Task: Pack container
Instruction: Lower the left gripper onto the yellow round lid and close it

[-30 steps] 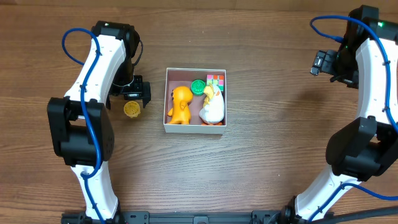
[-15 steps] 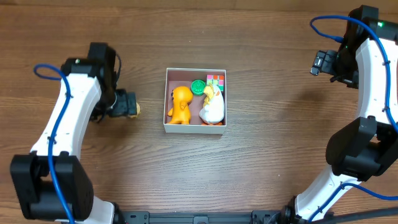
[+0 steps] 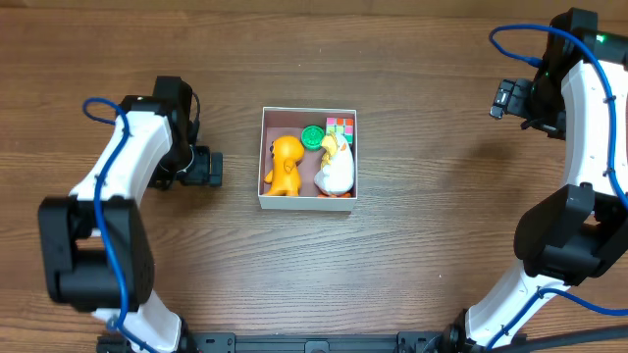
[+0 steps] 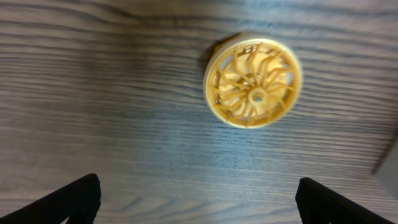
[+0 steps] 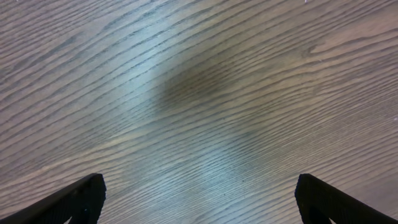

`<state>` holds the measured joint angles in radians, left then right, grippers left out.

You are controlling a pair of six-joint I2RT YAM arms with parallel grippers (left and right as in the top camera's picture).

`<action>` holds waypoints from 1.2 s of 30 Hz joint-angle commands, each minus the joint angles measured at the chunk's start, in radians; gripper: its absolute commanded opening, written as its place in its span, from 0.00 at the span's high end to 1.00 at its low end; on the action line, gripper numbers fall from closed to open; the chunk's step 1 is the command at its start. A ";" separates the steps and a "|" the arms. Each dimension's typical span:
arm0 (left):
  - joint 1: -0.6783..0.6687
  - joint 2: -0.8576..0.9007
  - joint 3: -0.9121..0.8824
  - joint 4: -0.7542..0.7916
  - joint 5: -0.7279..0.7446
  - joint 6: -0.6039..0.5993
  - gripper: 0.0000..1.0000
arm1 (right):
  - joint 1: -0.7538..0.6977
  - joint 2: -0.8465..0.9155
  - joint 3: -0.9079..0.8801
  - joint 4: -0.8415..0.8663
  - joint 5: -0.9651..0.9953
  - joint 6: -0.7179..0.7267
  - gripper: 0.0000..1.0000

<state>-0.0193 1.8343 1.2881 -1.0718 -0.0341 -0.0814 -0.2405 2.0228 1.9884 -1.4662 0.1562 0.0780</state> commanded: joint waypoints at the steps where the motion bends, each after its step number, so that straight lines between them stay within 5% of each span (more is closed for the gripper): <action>1: -0.003 0.080 0.079 -0.006 0.025 0.059 0.00 | 0.003 0.002 -0.001 0.004 -0.001 0.003 0.00; 13: -0.032 0.225 0.311 -0.078 -0.003 0.071 0.00 | 0.003 0.002 -0.001 0.004 -0.001 0.003 0.00; 36: -0.045 0.298 0.232 -0.097 0.011 -0.006 0.00 | 0.003 0.002 -0.001 0.004 -0.001 0.003 0.00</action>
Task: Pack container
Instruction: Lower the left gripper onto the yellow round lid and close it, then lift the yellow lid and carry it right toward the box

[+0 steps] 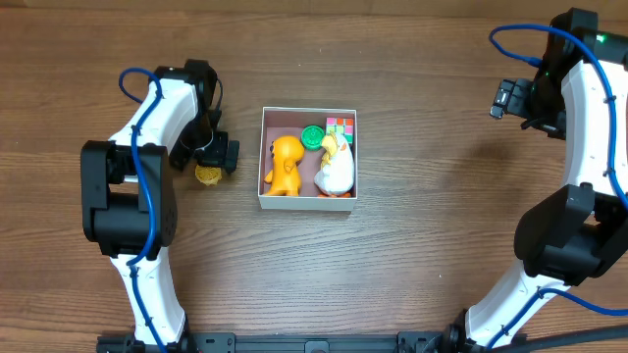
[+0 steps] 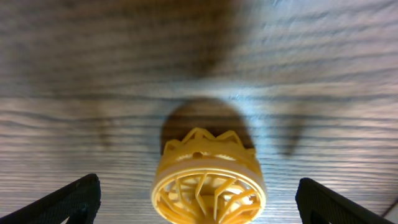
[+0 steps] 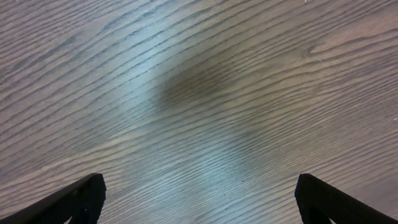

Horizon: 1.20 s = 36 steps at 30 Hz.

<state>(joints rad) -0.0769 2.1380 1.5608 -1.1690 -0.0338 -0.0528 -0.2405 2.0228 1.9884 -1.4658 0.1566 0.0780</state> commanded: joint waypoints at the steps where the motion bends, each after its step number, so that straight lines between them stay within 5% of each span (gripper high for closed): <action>1: 0.016 -0.006 -0.045 0.001 0.017 -0.037 0.00 | 0.003 0.002 -0.001 0.003 -0.001 0.003 0.00; 36: 0.025 -0.006 -0.108 0.078 0.060 -0.037 0.00 | 0.003 0.002 -0.001 0.003 -0.001 0.003 0.00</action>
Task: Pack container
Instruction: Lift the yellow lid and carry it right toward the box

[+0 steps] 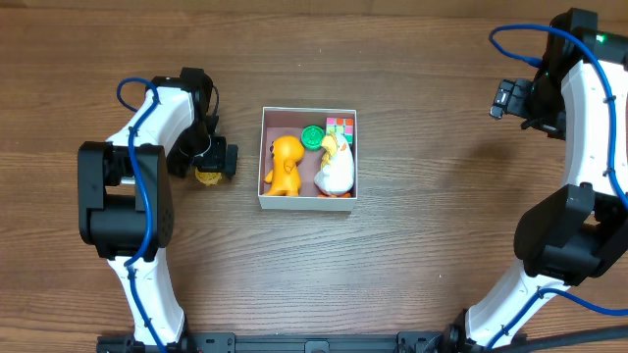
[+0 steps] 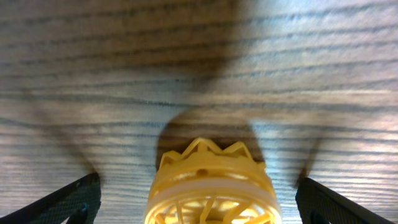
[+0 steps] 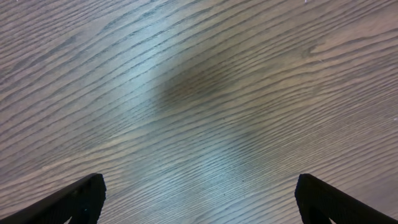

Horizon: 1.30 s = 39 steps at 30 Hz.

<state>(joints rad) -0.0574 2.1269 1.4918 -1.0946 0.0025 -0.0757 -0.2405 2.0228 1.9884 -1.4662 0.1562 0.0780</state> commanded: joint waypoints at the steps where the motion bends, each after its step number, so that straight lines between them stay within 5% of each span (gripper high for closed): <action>1: 0.006 0.005 -0.039 0.004 0.024 -0.014 0.00 | 0.003 0.002 -0.001 0.004 -0.001 0.003 0.00; 11: 0.006 0.005 -0.039 0.012 0.024 -0.014 0.00 | 0.003 0.002 -0.001 0.004 -0.001 0.003 0.00; 18: 0.006 0.005 -0.039 0.013 0.024 -0.014 0.25 | 0.003 0.002 -0.001 0.004 -0.001 0.003 0.00; 24: 0.006 0.005 -0.039 0.015 0.024 -0.014 0.36 | 0.003 0.002 -0.001 0.004 -0.001 0.003 0.00; 39: 0.006 0.005 -0.038 0.027 0.036 -0.014 0.45 | 0.003 0.002 -0.001 0.004 -0.001 0.003 0.00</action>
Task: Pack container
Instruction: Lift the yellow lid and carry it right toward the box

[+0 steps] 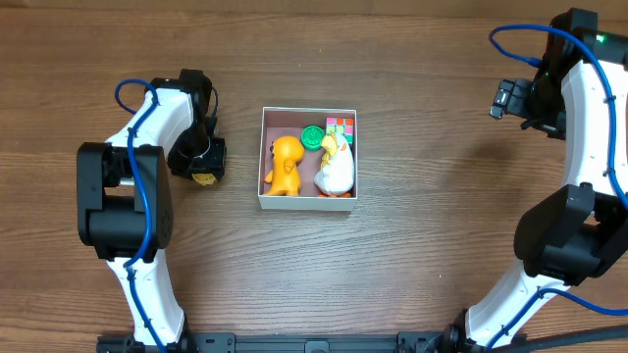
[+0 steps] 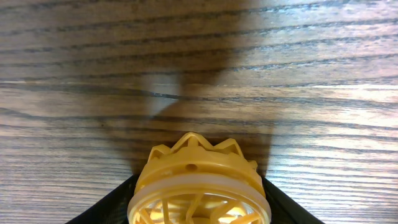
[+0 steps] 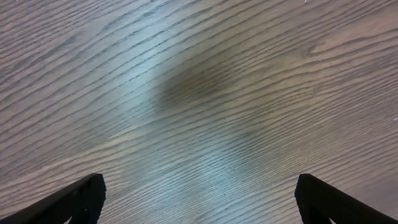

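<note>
A yellow spoked toy wheel [image 2: 199, 186] lies on the wooden table just left of the white box [image 1: 307, 201]. My left gripper [image 1: 204, 173] is down over the wheel and shut on it; its black fingers [image 2: 115, 202] press against both sides of the wheel. The overhead view shows only a sliver of the yellow wheel [image 1: 204, 179] under the gripper. The box holds an orange toy animal [image 1: 285, 165], a white duck-like toy [image 1: 335, 173], a green disc [image 1: 313, 136] and a colour cube [image 1: 340, 126]. My right gripper [image 3: 199, 202] is open over bare wood at the far right.
The right arm [image 1: 589, 108] reaches along the table's right side, far from the box. The left arm [image 1: 147, 123] curves along the left side. Bare wood surrounds the box on every side.
My left gripper's fingers stood wide apart on either side of the yellow wheel; now they are shut against it. The right arm has not moved.
At first my left gripper was open, farther left, with the wheel lying flat ahead of it. Then it stood open close over the wheel beside the box, then lower around it. Now it is shut on the wheel. The right gripper stayed open and still.
</note>
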`<state>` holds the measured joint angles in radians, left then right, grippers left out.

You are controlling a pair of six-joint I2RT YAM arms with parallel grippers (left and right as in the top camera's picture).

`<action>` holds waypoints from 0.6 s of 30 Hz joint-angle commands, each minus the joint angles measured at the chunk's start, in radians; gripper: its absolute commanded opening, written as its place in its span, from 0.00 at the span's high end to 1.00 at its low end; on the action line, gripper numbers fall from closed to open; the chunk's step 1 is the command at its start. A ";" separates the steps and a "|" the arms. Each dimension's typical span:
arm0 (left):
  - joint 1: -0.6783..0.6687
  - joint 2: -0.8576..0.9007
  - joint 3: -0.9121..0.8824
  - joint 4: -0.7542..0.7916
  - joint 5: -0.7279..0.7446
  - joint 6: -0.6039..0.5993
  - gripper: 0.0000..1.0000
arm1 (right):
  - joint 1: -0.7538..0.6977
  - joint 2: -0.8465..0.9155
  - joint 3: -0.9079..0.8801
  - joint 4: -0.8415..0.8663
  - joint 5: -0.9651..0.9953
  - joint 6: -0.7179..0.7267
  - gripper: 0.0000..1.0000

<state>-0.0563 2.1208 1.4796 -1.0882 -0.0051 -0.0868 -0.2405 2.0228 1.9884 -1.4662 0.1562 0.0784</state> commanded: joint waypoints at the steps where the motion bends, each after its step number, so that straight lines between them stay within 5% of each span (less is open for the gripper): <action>1: 0.005 0.011 -0.025 0.024 0.051 -0.003 0.47 | 0.003 0.002 -0.001 0.004 -0.001 0.003 0.00; 7: 0.005 0.011 -0.024 0.042 0.058 -0.003 0.58 | 0.003 0.002 -0.001 0.004 -0.001 0.003 0.00; 18: 0.005 0.011 -0.015 0.037 0.078 -0.003 0.57 | 0.003 0.002 -0.001 0.004 -0.001 0.003 0.00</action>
<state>-0.0563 2.1162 1.4776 -1.0691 0.0055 -0.0872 -0.2405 2.0228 1.9884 -1.4662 0.1566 0.0784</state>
